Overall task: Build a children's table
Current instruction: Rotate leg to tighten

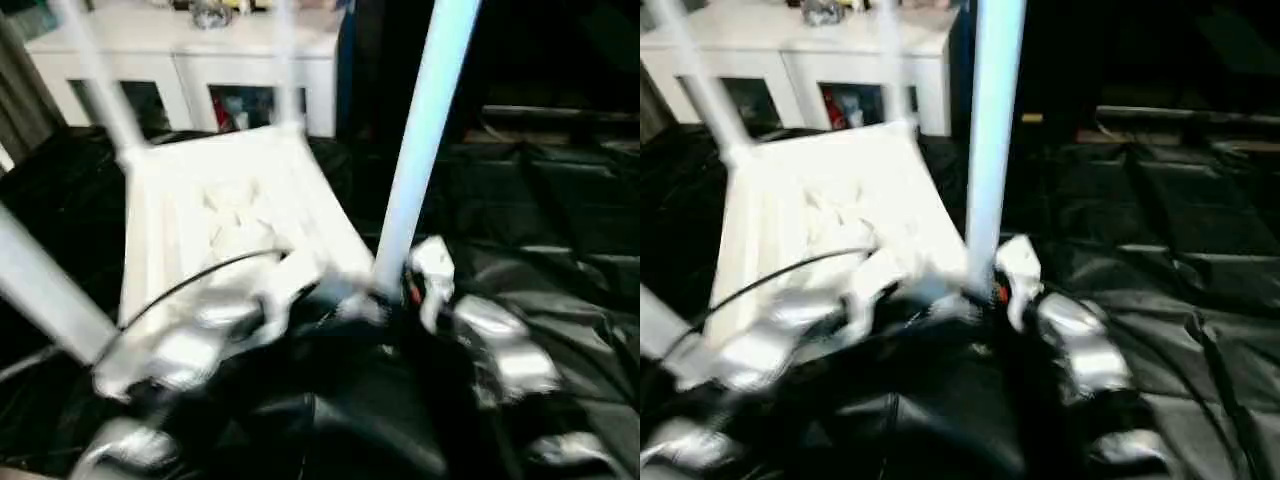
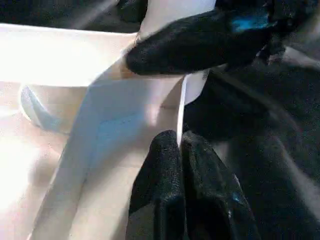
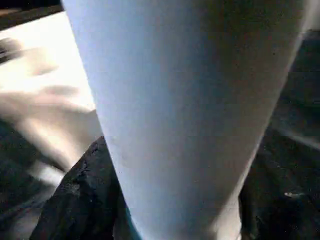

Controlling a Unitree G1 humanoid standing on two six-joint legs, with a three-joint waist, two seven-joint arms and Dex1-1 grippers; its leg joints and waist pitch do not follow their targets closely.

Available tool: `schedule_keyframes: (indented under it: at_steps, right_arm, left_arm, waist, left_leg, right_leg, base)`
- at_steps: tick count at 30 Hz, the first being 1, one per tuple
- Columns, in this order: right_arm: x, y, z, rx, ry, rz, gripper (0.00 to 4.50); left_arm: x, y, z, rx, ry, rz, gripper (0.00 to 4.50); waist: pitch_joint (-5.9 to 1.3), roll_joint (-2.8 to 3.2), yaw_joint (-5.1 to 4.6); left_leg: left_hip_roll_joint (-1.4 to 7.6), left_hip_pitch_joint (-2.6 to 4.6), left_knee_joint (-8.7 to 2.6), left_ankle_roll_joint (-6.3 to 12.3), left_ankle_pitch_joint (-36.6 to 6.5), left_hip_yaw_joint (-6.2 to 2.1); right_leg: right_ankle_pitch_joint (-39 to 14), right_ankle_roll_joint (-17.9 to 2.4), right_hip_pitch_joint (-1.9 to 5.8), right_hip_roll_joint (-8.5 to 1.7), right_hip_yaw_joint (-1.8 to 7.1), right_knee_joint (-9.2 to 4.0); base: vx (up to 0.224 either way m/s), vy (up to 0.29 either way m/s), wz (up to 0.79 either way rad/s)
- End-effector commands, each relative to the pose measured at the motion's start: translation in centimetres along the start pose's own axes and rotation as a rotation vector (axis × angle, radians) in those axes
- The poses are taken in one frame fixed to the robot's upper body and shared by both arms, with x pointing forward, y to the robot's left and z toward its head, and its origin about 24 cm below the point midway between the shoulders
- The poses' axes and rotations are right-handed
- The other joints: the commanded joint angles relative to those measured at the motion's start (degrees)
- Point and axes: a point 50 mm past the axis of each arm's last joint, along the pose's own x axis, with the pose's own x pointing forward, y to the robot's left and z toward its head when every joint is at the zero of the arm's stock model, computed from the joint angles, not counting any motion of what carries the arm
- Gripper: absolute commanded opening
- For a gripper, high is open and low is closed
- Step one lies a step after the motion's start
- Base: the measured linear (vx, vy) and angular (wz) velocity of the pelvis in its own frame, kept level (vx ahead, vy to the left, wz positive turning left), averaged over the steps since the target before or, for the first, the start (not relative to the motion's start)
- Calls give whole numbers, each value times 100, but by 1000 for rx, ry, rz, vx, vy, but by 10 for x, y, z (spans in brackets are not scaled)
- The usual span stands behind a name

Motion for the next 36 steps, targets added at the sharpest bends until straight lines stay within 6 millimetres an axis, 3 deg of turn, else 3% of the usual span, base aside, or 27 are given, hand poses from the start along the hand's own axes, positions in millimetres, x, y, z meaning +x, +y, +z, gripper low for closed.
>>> schedule_keyframes:
  at_steps: [1,3,4,5,7,8,9,12,13,17,22,24,25,29,31,33,35,36]
  right_arm:
    - [14,33,-25,60,102,11,266]
    - [23,41,-23,58,102,-31,266]
    - [29,48,-19,45,88,-32,266]
    - [32,51,-17,31,78,-26,266]
    - [37,51,-10,54,37,-39,266]
    - [37,51,-10,63,32,-41,322]
    - [37,50,-7,95,7,-37,335]
    - [34,46,1,131,-55,20,358]
    - [29,44,4,93,-63,81,371]
    - [19,37,4,19,-51,174,405]
    - [-8,20,12,-92,-38,406,405]
    - [-13,18,14,-116,-39,453,405]
    - [-21,15,16,-129,-25,531,405]
    - [-28,12,17,-145,2,618,405]
    - [-28,12,16,-159,12,636,405]
    - [-27,13,15,-162,19,649,405]
    - [-26,18,13,-167,33,681,381]
    - [-26,19,12,-166,35,690,381]
  left_arm:
    - [9,8,13,-54,-72,167,0]
    - [20,2,18,-53,-87,177,0]
    - [26,-3,22,-45,-97,161,0]
    - [28,-6,24,-38,-103,147,0]
    - [32,-12,29,-7,-126,98,0]
    - [33,-12,29,-4,-127,94,0]
    - [32,-12,29,0,-129,82,0]
    - [28,-11,27,19,-126,43,0]
    - [23,-9,25,30,-119,17,0]
    - [14,-6,20,45,-108,-31,0]
    - [-11,-3,8,76,-78,-165,0]
    - [-15,-4,5,79,-67,-191,0]
    - [-23,-4,0,82,-45,-234,0]
    - [-37,-7,-8,68,-10,-320,0]
    - [-41,-7,-11,74,3,-322,0]
    - [-43,-6,-12,71,6,-322,0]
    - [-47,-5,-14,68,15,-314,0]
    - [-48,-5,-15,67,15,-314,0]
  waist:
    - [-262,-142,-16]
    - [-262,-129,-43]
    - [-276,-38,-36]
    - [-277,-75,-52]
    - [-293,-86,-50]
    - [-299,32,-46]
    - [-308,-26,-67]
    - [-325,-21,-49]
    - [-327,7,-52]
    - [-351,-13,-33]
    - [-363,-76,6]
    - [-346,-44,3]
    - [-343,-106,4]
    - [-340,-74,25]
    - [-335,-127,39]
    - [-337,-113,70]
    - [-325,-164,93]
    - [-322,-149,105]
  left_leg:
    - [189,129,-488,-107,-1801,-137]
    - [183,115,-488,-89,-1766,-138]
    - [175,119,-484,-79,-1770,-150]
    - [177,112,-486,-63,-1776,-140]
    - [173,90,-477,41,-1689,-137]
    - [170,94,-476,37,-1710,-153]
    - [173,82,-474,54,-1684,-142]
    - [178,71,-460,189,-1553,-134]
    - [178,64,-456,218,-1499,-132]
    - [175,43,-413,351,-1177,-120]
    - [206,24,-379,558,-991,-121]
    - [224,25,-384,598,-974,-105]
    - [224,34,-380,604,-1005,-100]
    - [244,49,-378,624,-970,-93]
    - [250,73,-378,577,-1011,-78]
    - [250,69,-377,557,-969,-82]
    - [244,73,-381,517,-956,-74]
    - [244,74,-387,478,-959,-82]
  right_leg:
    - [-2221,-890,112,-275,166,-563]
    - [-2132,-875,105,-268,166,-572]
    - [-2103,-876,108,-280,165,-562]
    - [-2066,-859,112,-271,163,-582]
    - [-1870,-877,124,-274,161,-567]
    - [-1844,-893,123,-283,160,-550]
    - [-1669,-919,140,-261,152,-550]
    - [-1358,-1025,166,-268,149,-522]
    - [-1255,-1050,172,-256,139,-520]
    - [-829,-1203,207,-255,126,-457]
    - [-661,-1324,236,-263,111,-402]
    - [-605,-1362,199,-242,119,-396]
    - [-624,-1398,198,-239,117,-391]
    - [-536,-1503,169,-239,120,-360]
    - [-589,-1539,152,-241,133,-369]
    - [-566,-1532,162,-253,138,-356]
    - [-631,-1492,155,-247,145,-360]
    - [-651,-1481,160,-257,148,-355]
  base:
    - [0,0,0]
    - [0,0,0]
    - [0,0,0]
    - [0,0,0]
    - [0,0,0]
    - [0,0,0]
    - [0,0,0]
    - [0,0,0]
    - [0,0,0]
    - [0,0,0]
    - [0,0,0]
    - [0,0,0]
    - [0,0,0]
    - [0,0,0]
    - [0,0,0]
    - [0,0,0]
    - [0,0,0]
    - [0,0,0]
